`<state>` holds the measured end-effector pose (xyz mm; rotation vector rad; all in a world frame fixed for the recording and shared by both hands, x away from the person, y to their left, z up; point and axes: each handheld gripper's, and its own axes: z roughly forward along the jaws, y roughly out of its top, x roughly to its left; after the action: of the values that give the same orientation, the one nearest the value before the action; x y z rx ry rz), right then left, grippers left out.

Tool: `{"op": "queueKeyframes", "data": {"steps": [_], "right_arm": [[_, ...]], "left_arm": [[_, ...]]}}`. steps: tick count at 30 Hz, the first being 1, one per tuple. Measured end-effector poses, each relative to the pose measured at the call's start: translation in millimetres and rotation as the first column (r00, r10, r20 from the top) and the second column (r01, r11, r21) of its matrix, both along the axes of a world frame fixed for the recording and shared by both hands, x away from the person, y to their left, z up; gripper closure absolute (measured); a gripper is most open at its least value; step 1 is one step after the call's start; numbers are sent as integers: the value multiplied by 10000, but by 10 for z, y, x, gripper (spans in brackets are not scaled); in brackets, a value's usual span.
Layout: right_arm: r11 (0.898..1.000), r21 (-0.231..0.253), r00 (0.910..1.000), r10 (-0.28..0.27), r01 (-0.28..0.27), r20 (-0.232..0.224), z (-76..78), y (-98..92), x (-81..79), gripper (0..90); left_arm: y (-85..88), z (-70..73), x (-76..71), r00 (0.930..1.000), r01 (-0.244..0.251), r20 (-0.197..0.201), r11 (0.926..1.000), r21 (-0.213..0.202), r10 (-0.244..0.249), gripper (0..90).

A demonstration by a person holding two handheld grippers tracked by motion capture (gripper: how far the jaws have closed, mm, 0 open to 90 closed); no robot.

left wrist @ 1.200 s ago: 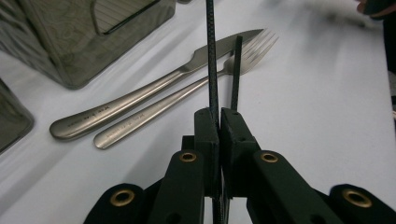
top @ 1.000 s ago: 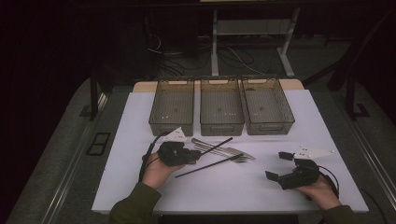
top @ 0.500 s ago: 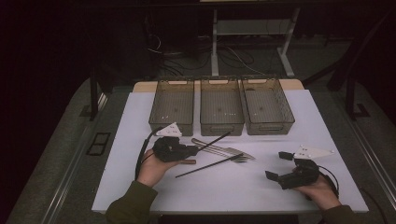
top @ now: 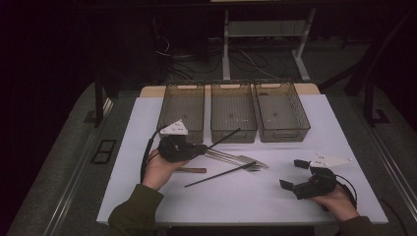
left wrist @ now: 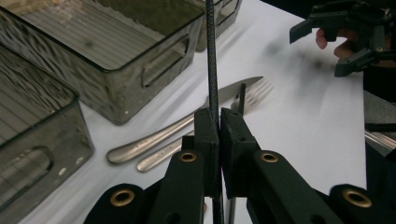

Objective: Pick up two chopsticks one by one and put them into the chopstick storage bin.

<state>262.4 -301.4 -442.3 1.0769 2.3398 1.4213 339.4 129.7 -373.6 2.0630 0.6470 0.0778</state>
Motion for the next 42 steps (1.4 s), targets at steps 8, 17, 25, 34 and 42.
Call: {"op": "queueKeyframes", "data": {"steps": [8, 17, 25, 34, 42], "right_arm": [[10000, 25, 10000, -72, 73, -35, -4, 0, -2, 0], [9999, 18, 9998, -144, 144, -101, -2, -16, -6, 0], [9999, 116, 9999, -123, 123, -20, -2, -32, -4, 0], [9999, 120, 9999, -124, 124, -24, 0, -31, -8, 0], [9999, 99, 9999, -128, 128, -41, -2, -30, -8, 0]], "left_arm": [[55, 31, 173, 9993, -385, 37, 9993, -29, 385, 849], [45, 131, 330, 9984, -529, 179, 9985, 107, 527, 849], [72, 214, 471, 9969, -725, 310, 9972, 201, 719, 849], [186, 268, 700, 9886, -1408, 550, 9899, 138, 1399, 849], [282, 322, 944, 9765, -2064, 640, 9785, 13, 2059, 849]]}}
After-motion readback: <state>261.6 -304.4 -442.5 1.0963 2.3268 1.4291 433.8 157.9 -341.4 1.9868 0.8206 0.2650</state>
